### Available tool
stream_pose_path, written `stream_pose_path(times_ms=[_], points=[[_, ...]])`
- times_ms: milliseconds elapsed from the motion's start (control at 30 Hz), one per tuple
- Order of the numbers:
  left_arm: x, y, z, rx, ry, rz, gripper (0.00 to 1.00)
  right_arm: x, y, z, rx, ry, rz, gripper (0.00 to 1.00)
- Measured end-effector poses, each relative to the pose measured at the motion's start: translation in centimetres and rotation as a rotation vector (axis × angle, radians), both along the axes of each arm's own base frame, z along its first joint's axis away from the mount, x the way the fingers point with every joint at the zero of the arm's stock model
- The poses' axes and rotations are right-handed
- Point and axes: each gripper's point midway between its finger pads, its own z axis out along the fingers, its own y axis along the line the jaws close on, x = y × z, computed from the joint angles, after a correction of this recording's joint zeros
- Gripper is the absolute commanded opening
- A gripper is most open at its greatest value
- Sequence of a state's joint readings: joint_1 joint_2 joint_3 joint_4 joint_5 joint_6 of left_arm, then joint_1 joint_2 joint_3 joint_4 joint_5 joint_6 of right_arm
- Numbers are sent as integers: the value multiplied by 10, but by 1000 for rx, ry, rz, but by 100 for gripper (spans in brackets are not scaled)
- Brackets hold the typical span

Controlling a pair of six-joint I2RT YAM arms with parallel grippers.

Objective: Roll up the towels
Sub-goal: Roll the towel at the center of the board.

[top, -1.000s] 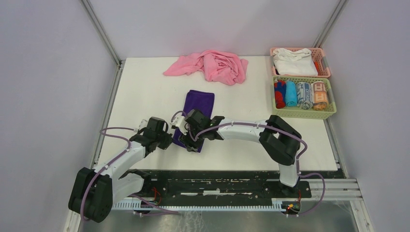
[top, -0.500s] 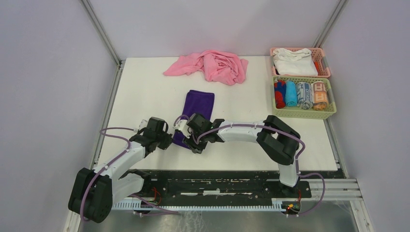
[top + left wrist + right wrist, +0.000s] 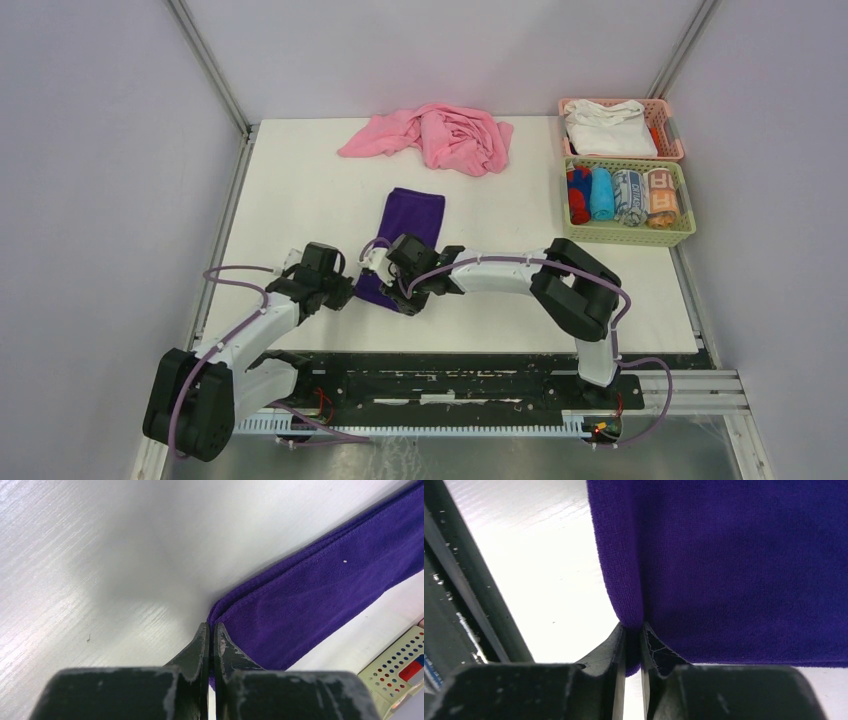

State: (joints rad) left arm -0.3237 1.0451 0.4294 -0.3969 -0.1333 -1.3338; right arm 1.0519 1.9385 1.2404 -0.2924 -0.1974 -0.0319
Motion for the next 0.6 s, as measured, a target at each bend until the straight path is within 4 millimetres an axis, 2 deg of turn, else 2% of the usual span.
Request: stream_pose_path(times_ms=[200,333,433,600], points=[[-1,2,1,6,7,3,12,-8,2,11,47,127,22,10],[6,2,8,9,-14,7,16,-1,3,23,117,252,0,9],[9,3,10,16,-24,2,25,7,2,25,162,353,-28,8],[9,6,9,37,-23,-11,43,12,-4,13,192,533,-81,7]])
